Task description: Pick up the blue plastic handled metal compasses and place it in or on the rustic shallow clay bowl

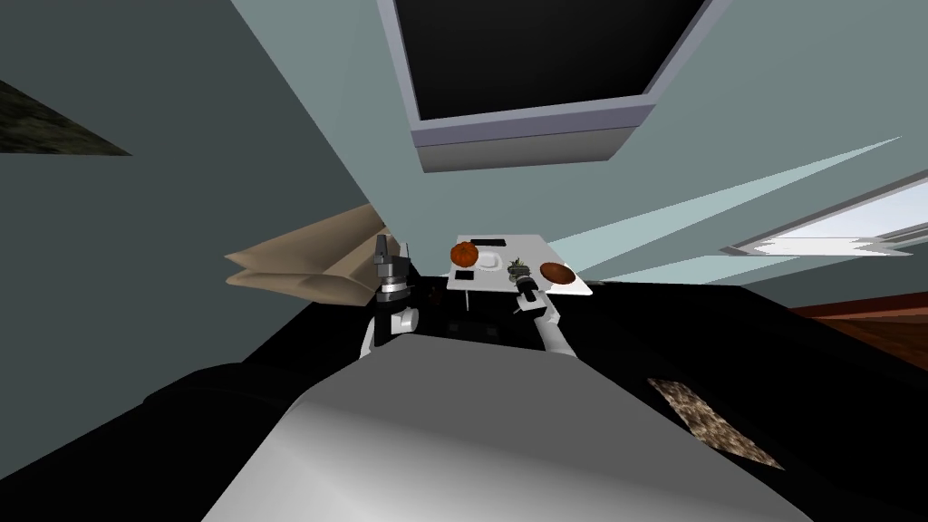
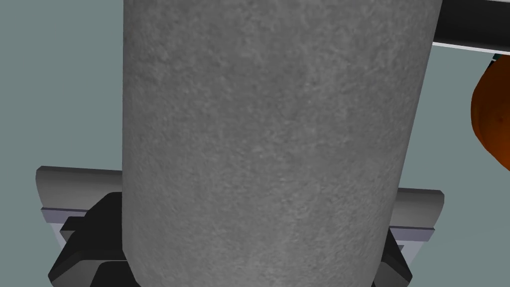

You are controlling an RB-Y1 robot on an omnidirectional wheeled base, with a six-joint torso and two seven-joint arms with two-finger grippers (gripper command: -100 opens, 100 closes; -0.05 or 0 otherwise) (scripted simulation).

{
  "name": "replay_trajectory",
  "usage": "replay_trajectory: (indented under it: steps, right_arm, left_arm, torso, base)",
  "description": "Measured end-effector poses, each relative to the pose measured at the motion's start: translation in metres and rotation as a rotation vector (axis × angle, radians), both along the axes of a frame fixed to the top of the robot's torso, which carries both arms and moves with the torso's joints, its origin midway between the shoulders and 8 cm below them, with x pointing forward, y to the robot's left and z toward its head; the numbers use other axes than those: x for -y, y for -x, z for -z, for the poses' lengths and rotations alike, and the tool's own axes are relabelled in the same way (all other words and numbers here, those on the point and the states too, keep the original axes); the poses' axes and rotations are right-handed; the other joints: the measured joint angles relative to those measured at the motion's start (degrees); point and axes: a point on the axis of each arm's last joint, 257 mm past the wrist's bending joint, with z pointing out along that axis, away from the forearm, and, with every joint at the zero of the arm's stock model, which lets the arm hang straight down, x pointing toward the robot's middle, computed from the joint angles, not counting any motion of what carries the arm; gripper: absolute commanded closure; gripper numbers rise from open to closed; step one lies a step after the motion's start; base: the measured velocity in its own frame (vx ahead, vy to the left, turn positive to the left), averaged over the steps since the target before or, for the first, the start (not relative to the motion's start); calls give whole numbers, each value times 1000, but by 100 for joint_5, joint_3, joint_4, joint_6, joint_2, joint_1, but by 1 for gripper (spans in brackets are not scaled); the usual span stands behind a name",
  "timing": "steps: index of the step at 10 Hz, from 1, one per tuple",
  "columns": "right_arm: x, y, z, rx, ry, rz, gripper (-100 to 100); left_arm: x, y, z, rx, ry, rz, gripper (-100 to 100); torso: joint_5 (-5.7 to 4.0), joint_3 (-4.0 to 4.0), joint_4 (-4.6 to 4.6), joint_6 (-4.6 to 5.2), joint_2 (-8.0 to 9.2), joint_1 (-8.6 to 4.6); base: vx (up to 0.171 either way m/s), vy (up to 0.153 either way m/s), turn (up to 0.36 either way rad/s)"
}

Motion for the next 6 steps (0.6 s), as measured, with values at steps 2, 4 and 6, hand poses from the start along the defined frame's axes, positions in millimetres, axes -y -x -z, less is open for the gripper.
replay_trajectory:
  steps: [2,4,6]
  right_arm:
    - [0,-3,-2,-13,10,10,100]
    - [1,-6,-3,-25,18,22,100]
    - [3,-9,-5,-35,24,33,100]
  left_arm:
    - [0,0,0,0,0,0,0]
    - [0,0,0,0,0,0,0]
    - [0,0,0,0,0,0,0]
  torso:
    - [2,-2,-1,2,-3,1]
    - [2,-1,-1,5,0,1]
    - [4,1,-1,7,2,4]
  base:
    - [-53,-31,0]
    - [-65,-24,0]
    - [-65,-16,-3]
